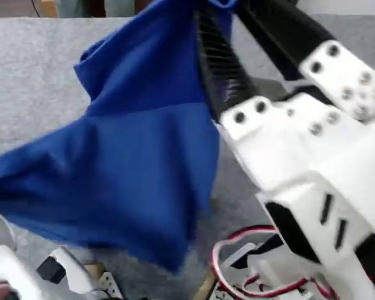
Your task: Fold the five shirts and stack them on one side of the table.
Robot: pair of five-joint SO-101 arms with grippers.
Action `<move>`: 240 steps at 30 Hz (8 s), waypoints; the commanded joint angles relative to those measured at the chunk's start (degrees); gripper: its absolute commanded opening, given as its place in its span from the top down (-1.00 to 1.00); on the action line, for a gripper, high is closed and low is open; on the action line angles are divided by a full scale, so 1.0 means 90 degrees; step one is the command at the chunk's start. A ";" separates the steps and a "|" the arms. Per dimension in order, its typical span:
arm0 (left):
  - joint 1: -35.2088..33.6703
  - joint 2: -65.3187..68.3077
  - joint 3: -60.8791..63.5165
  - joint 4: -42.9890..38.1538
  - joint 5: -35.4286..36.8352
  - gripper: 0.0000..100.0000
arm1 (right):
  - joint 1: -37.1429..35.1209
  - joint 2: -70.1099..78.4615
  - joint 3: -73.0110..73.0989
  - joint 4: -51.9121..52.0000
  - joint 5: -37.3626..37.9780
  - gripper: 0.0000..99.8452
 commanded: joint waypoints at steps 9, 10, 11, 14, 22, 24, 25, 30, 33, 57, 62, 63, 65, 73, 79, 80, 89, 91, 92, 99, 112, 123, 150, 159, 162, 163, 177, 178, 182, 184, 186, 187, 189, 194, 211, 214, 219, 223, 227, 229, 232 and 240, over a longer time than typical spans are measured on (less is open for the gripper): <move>0.1226 0.0137 0.4430 -0.4718 -0.0059 0.94 | 0.0000 0.0278 0.4557 -0.1504 0.0635 0.97; 0.1363 0.0352 0.4703 -0.5411 -0.0049 0.94 | 0.0059 0.0366 0.5006 -0.1875 0.0694 0.97; 0.1529 0.0596 0.4899 -0.6095 -0.0049 0.94 | 0.0127 0.0474 0.5387 -0.2344 0.0703 0.97; 0.1998 0.1582 0.4957 -0.7639 -0.0049 0.94 | 0.0371 0.0904 0.6188 -0.3800 0.0674 0.97; 0.2232 0.4327 0.2593 -0.7834 -0.0049 0.94 | 0.1006 0.2125 0.5241 -0.4552 0.0254 0.97; 0.2242 0.4777 0.1939 -0.7267 -0.0049 0.94 | 0.1104 0.2330 0.4821 -0.4552 0.0117 0.97; 0.2242 0.4962 0.1675 -0.6965 -0.0049 0.94 | 0.1123 0.2408 0.4674 -0.4532 0.0088 0.97; 0.2173 0.5187 0.1158 -0.5382 -0.0088 0.94 | 0.1055 0.2535 0.4195 -0.3468 0.0098 0.97; 0.2173 0.5060 0.1167 -0.4386 -0.0098 0.94 | 0.1006 0.2486 0.3971 -0.2432 0.0147 0.97; 0.0845 0.2608 0.7028 -0.3770 -0.2716 0.94 | 0.0469 0.0591 0.6422 0.3048 0.0957 0.97; 0.0806 0.2618 0.7204 -0.4220 -0.2706 0.94 | 0.0459 -0.0913 0.9040 0.2061 0.1016 0.97; 0.0806 0.2618 0.7184 -0.4230 -0.2706 0.94 | 0.0459 -0.1275 0.9626 0.1836 0.1094 0.97; 0.0806 0.2618 0.7175 -0.4239 -0.2716 0.94 | 0.0381 -0.2007 1.0759 0.1407 0.1162 0.97; 0.0767 0.2618 0.7175 -0.4239 -0.3136 0.94 | 0.0361 -0.4098 1.4178 0.0537 0.1153 0.97; 0.0620 0.2618 0.6911 -0.4181 -0.3263 0.94 | 0.0361 -0.4772 1.5204 0.0078 0.1172 0.97; 0.0611 0.2618 0.6882 -0.4181 -0.3263 0.94 | 0.0361 -0.4772 1.5243 0.0020 0.1172 0.97; 0.0444 0.2618 0.6823 -0.4181 -0.3272 0.94 | 0.0371 -0.4469 1.5780 -0.0606 0.1182 0.97; 0.0386 0.2628 0.6764 -0.4181 -0.3331 0.94 | 0.0371 -0.4449 1.5868 -0.0713 0.1182 0.97; 0.0376 0.2628 0.6794 -0.4171 -0.3438 0.94 | 0.0371 -0.4449 1.5878 -0.0733 0.1182 0.97; 0.0366 0.2628 0.7077 -0.4132 -0.3917 0.94 | 0.0371 -0.4449 1.5907 -0.0684 0.1182 0.97; -0.0151 0.2589 0.6676 -0.3556 -0.4542 0.56 | 0.0479 -0.4488 1.5243 0.0703 0.1856 0.66; -0.0913 0.2618 0.4645 -0.3282 -0.4405 0.76 | 0.0567 -0.4274 1.2391 0.1436 0.2227 0.60; 0.1744 0.8928 0.1597 -0.4581 -0.0313 0.94 | 0.0977 0.5553 0.4840 0.0322 -0.0137 0.97; 0.1470 0.9563 0.1148 -0.4581 -0.0371 0.94 | 0.2344 0.7683 0.2740 0.0606 -0.0068 0.97; 0.1470 0.9553 0.1109 -0.4581 -0.0371 0.94 | 0.2491 0.8044 0.1910 0.1241 0.0342 0.97; 0.1490 0.9553 0.1109 -0.4581 -0.0371 0.94 | 0.2462 0.8112 0.1578 0.1485 0.0459 0.97; 0.1753 0.8684 0.0063 -0.2794 -0.0371 0.94 | 0.1621 0.7507 -0.1216 0.3194 0.1035 0.97; 0.1812 0.8557 -0.0044 -0.2618 -0.0371 0.94 | 0.1504 0.7204 -0.0913 0.3194 0.1035 0.97; 0.1871 0.8088 -0.0161 -0.2129 -0.0371 0.94 | 0.0918 0.5612 0.1050 0.3184 0.0928 0.97; 0.1812 0.7990 -0.0161 -0.2081 -0.0371 0.94 | 0.0625 0.4791 0.2271 0.3175 0.0908 0.97; 0.1685 0.7980 -0.0161 -0.2110 -0.0381 0.94 | 0.0381 0.4059 0.3512 0.3165 0.0947 0.97; 0.1626 0.7980 -0.0161 -0.2149 -0.0391 0.94 | 0.0274 0.3766 0.4107 0.3165 0.0957 0.97; 0.1568 0.8010 -0.0034 -0.2354 -0.0645 0.94 | 0.0049 0.3277 0.5280 0.3048 0.0987 0.97; 0.1548 0.8254 0.0532 -0.3184 -0.0987 0.94 | -0.0254 0.2603 0.7634 0.1827 0.0996 0.97; 0.1529 0.9631 0.0855 -0.4063 -0.1006 0.94 | -0.0479 0.2818 0.9118 0.0586 0.0987 0.97; 0.1529 0.9680 0.0855 -0.4063 -0.1045 0.94 | -0.0723 0.2818 0.9265 0.0654 0.0987 0.97; 0.1529 0.9827 0.0874 -0.4063 -0.1309 0.94 | -0.1133 0.2779 0.9851 0.0606 0.0987 0.97; 0.1499 1.0159 0.0552 -0.4005 -0.1289 0.94 | -0.1338 0.2545 1.0261 0.0742 0.0987 0.97; 0.1421 1.0266 0.0415 -0.3995 -0.1280 0.94 | -0.1582 0.1724 1.0759 0.0772 0.0987 0.97; 0.1411 1.0266 0.0415 -0.3995 -0.1280 0.94 | -0.1827 0.1363 1.1033 0.0723 0.0996 0.97; 0.1411 1.0266 0.0415 -0.3995 -0.1280 0.94 | -0.2051 0.1011 1.1375 0.0576 0.0996 0.97; 0.1411 1.0266 0.0425 -0.3995 -0.1280 0.94 | -0.0342 0.0806 1.0632 -0.0020 0.1045 0.97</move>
